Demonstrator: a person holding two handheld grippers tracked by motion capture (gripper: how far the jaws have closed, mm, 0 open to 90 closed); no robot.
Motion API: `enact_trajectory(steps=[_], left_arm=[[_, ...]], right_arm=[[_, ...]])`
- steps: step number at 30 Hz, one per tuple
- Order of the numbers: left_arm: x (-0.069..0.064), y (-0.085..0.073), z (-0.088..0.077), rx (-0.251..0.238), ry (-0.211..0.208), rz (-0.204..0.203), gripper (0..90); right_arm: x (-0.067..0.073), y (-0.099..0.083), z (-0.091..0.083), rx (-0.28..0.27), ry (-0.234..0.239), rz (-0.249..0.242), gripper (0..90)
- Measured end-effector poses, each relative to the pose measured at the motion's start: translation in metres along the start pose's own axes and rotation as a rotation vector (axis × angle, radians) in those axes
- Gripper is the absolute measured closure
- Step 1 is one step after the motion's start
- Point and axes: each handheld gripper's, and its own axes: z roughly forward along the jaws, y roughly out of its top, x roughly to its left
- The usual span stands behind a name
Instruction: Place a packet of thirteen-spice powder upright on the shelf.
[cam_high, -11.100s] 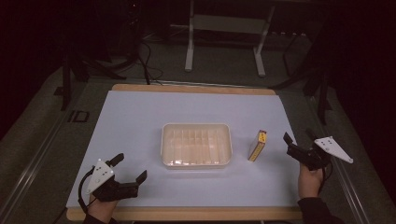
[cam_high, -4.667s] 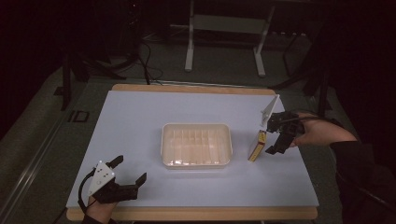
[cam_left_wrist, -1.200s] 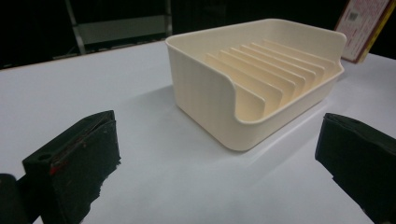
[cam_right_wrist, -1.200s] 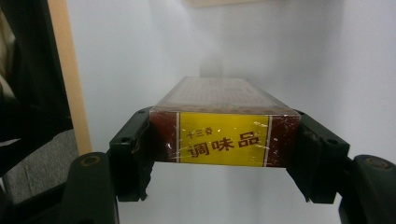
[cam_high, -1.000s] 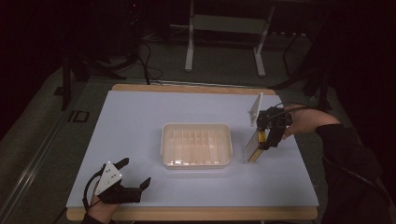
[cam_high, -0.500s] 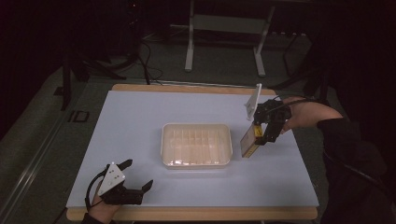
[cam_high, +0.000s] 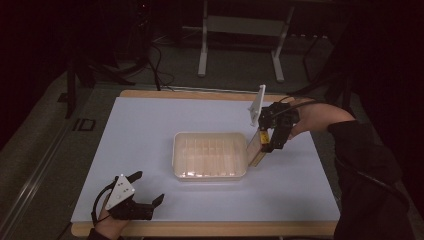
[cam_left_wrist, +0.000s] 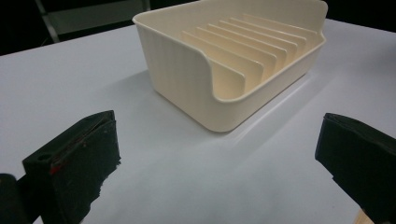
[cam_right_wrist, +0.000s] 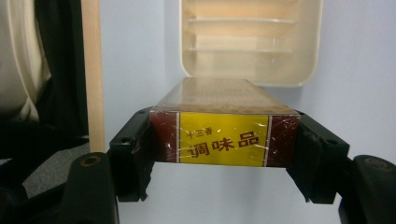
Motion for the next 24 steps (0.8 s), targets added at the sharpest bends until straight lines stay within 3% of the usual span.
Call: enact_trajectory(steps=[18, 24], left_arm=[[0.000, 0.000, 0.000, 0.003, -0.008, -0.001, 0.0], [0.000, 0.000, 0.000, 0.004, -0.010, 0.001, 0.0]], right_arm=[[-0.004, 0.046, 0.007, -0.006, -0.004, -0.062, 31.9], [-0.004, 0.057, 0.009, -0.037, 0.002, -0.081, 31.9]])
